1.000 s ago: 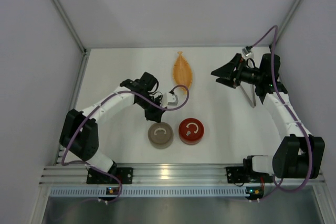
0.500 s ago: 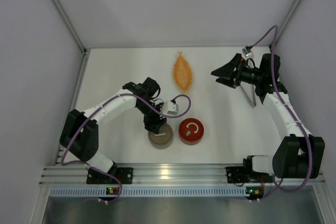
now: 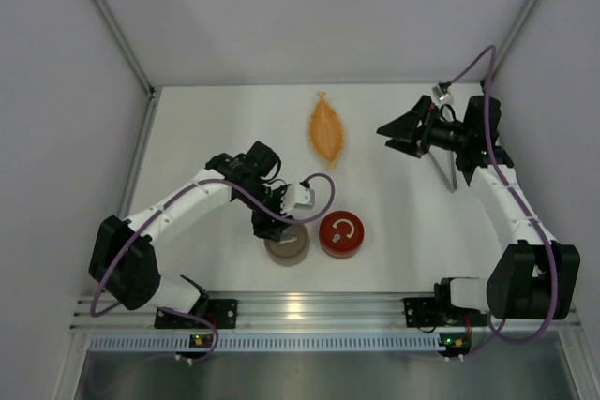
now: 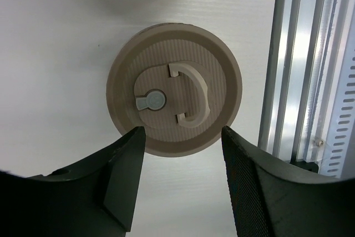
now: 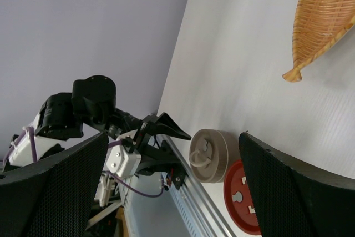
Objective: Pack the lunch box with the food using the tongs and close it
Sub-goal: Move the packing box to the center of the board.
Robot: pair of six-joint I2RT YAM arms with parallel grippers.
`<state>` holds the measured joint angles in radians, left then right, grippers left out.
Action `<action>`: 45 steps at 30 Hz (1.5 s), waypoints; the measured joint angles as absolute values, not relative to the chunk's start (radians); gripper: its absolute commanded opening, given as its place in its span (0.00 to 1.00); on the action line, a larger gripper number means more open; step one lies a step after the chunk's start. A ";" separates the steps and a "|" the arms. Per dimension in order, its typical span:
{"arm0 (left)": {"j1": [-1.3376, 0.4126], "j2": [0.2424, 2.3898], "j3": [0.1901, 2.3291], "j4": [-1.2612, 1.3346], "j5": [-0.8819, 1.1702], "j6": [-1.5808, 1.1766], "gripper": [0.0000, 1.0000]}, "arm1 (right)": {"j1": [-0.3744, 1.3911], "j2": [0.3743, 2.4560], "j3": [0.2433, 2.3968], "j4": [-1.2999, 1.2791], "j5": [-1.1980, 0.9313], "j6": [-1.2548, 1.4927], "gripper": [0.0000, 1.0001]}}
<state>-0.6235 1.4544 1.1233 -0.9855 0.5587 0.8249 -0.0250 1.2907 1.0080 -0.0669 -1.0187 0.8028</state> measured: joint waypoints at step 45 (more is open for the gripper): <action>-0.688 1.328 0.962 -0.690 0.341 0.566 0.98 | -0.025 1.255 1.040 -0.225 -0.987 0.591 0.99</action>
